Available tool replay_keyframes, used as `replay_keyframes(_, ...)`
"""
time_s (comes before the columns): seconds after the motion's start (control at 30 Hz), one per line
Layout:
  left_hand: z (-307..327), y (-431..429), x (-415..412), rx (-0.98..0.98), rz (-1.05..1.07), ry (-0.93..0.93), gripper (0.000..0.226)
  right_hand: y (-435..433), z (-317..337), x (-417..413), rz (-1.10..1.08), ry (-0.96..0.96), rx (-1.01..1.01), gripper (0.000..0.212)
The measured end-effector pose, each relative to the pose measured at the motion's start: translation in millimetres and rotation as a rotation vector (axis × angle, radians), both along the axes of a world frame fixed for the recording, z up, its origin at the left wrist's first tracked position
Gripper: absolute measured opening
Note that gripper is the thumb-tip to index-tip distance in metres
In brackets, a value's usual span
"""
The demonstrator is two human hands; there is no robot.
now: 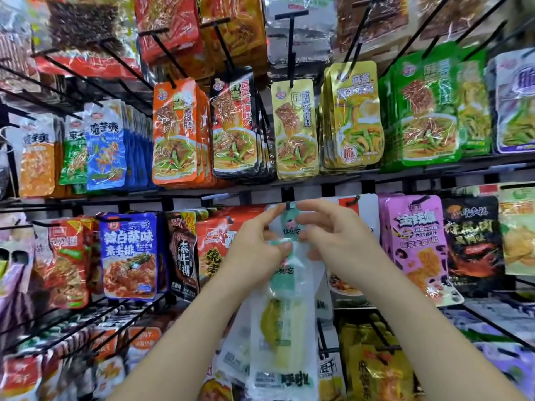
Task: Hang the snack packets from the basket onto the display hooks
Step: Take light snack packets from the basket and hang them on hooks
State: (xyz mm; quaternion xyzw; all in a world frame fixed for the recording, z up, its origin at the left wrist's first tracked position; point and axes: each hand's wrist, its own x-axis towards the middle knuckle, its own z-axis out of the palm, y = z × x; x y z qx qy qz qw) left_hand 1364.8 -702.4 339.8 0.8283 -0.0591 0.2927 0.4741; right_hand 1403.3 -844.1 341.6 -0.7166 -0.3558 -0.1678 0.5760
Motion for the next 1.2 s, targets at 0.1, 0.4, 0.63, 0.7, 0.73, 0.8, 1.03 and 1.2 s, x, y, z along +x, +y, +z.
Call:
replay_keyframes(0.1,-1.5,-2.8,3.4,0.043,-0.018,0.055,0.065,5.9,-0.5,14.5,0.047,0.047,-0.05,0.044)
replay_keyframes(0.4,-6.6,-3.6,12.8,-0.13,-0.099,0.132,0.087,14.1,6.7,29.2,0.08,0.182,-0.114,0.06)
replay_keyframes(0.63,-5.1,-4.2,20.6,-0.039,-0.047,0.209,0.088,17.9,3.1,35.1,0.221,0.306,0.06,0.054)
replay_keyframes(0.7,-2.1,-7.7,22.0,0.033,-0.038,0.214,0.083,20.2,3.5,37.8,0.24,0.325,0.064,0.057)
replay_keyframes(0.73,-0.5,-8.8,22.4,0.057,-0.025,0.218,0.082,21.4,4.7,39.5,0.238,0.331,0.065,0.058)
replay_keyframes(0.8,0.5,-8.2,23.7,0.069,-0.002,0.221,0.086,22.8,7.7,43.7,0.235,0.343,0.069,0.061)
replay_keyframes(1.03,-11.4,-4.1,0.4,0.13,0.112,-0.063,0.056,31.8,9.2,51.9,0.252,0.389,0.023,0.067)
replay_keyframes(1.2,-13.7,4.2,-13.0,-0.037,0.193,-0.167,0.032,23.2,-0.7,36.0,0.4,0.568,0.263,0.035)
